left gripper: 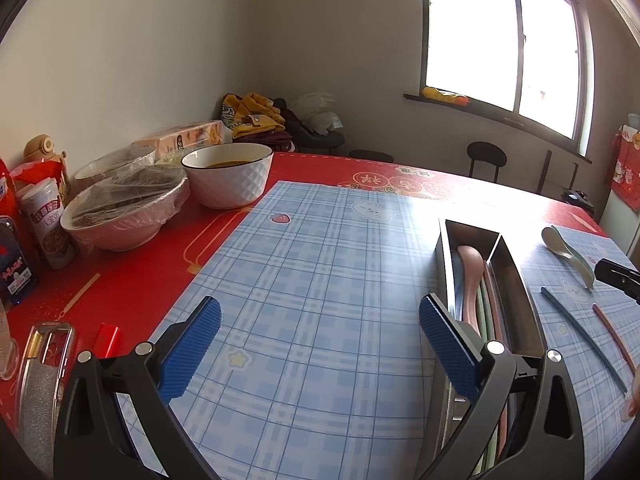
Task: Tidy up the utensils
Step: 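Lower the left tool onto the blue chopstick and close on it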
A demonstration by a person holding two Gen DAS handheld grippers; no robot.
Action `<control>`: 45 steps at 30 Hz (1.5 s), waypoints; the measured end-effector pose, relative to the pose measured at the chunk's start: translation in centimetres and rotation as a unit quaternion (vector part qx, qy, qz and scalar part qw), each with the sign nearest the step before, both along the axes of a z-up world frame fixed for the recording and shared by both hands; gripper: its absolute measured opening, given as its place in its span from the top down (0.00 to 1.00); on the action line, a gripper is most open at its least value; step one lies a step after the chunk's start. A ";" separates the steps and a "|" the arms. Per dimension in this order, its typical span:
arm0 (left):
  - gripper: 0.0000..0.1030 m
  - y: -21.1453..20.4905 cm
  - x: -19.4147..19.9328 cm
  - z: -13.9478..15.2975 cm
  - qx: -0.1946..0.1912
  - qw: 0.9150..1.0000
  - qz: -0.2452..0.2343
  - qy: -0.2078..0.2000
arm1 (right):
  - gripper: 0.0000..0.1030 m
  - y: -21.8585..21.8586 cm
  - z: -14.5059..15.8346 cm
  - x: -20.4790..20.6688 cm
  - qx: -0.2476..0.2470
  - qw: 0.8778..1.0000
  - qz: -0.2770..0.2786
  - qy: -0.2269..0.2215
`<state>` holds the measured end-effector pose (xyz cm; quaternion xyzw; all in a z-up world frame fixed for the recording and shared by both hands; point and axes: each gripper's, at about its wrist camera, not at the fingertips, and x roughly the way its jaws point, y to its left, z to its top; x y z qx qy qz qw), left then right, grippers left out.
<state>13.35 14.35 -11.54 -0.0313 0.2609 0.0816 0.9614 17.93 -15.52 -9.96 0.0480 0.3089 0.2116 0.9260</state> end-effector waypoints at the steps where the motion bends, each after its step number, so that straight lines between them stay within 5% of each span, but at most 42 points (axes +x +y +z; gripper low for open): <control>1: 0.06 -0.1 0.0 0.1 0.006 1.000 0.005 -0.001 | 0.86 -0.7 -0.1 -0.2 0.000 1.000 -0.001 -0.001; 10: 0.06 -3.1 0.1 1.0 0.091 0.996 0.014 0.013 | 0.86 -7.0 -0.8 -0.7 0.005 1.000 0.001 -0.001; 16: 0.06 -5.9 -1.4 4.8 0.068 0.997 0.017 -0.016 | 0.86 -9.9 -1.3 0.7 -0.007 1.000 0.017 0.001; 22: 0.06 -13.3 -0.9 6.7 0.043 0.998 -0.034 -0.016 | 0.86 -11.1 -2.3 2.7 -0.004 0.999 0.033 0.011; 30: 0.07 -22.3 2.7 2.5 0.001 0.992 -0.103 0.068 | 0.86 -14.5 -3.1 2.6 0.073 0.996 0.030 0.038; 33: 0.15 -24.6 3.8 0.6 -0.010 0.988 -0.121 0.095 | 0.86 -15.8 -3.1 2.4 0.094 0.994 0.010 0.045; 45: 0.30 -30.0 5.9 -3.2 0.021 0.974 -0.166 0.156 | 0.86 -17.4 -2.7 2.4 0.133 0.990 -0.012 0.054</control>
